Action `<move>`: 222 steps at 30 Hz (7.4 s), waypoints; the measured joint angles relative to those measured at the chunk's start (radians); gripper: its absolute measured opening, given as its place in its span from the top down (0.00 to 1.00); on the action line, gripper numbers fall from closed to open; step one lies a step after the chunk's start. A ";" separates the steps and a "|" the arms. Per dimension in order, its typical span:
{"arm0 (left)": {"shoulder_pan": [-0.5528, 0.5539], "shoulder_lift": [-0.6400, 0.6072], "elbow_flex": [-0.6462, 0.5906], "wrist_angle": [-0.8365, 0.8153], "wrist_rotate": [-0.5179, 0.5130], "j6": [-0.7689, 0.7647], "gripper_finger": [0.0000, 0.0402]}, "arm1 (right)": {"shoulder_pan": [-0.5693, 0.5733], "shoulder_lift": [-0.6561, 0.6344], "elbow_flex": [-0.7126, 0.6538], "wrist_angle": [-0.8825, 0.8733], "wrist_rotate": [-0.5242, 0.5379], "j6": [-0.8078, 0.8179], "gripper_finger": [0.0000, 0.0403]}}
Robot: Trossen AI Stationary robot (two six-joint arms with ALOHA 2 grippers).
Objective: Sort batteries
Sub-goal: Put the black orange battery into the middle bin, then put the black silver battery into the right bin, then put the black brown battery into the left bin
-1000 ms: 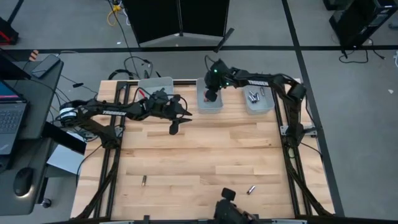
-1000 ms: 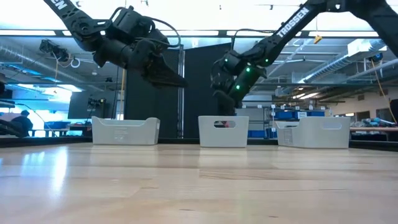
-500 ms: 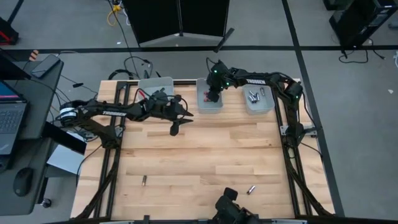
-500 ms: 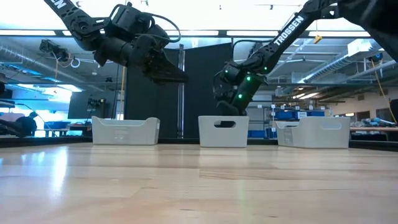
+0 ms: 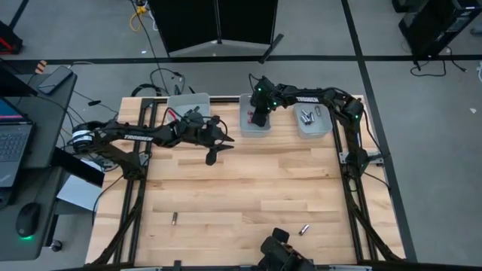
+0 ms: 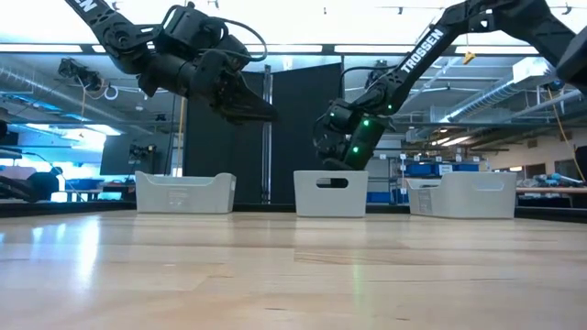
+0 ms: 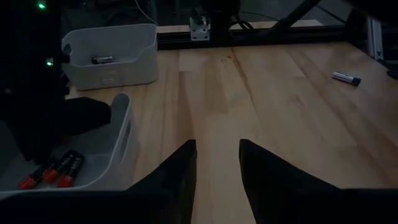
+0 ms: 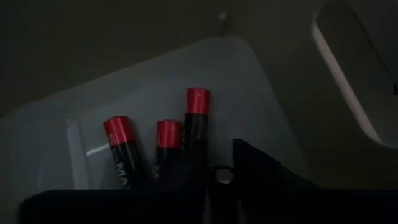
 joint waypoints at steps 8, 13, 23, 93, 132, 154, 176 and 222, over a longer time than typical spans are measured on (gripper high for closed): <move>0.000 0.000 0.000 0.001 -0.018 0.026 0.68 | 0.009 -0.036 0.013 -0.031 0.057 -0.018 0.54; 0.000 0.000 0.000 0.015 -0.047 0.020 0.68 | 0.068 -0.152 0.101 -0.190 0.107 -0.035 0.52; 0.000 0.005 0.000 0.124 -0.067 -0.081 0.68 | 0.327 -0.439 -0.081 -0.455 0.085 0.333 0.90; 0.005 0.015 0.000 0.084 -0.239 -0.036 0.68 | 1.490 -0.344 -0.418 -0.313 0.102 0.679 0.61; 0.000 0.014 0.000 0.133 -0.239 -0.052 0.68 | 0.046 -0.730 -0.416 -0.569 0.633 0.582 0.86; 0.000 0.014 0.000 0.123 -0.239 -0.053 0.68 | -0.275 -0.390 -0.433 -0.334 0.382 0.452 0.86; 0.000 0.010 0.010 0.126 -0.261 -0.022 0.71 | -0.148 -0.651 -0.454 -0.425 0.388 0.309 0.85; -0.884 -0.111 0.094 -1.067 -0.310 -1.903 0.99 | 0.287 -0.665 -0.729 0.495 0.085 0.166 0.97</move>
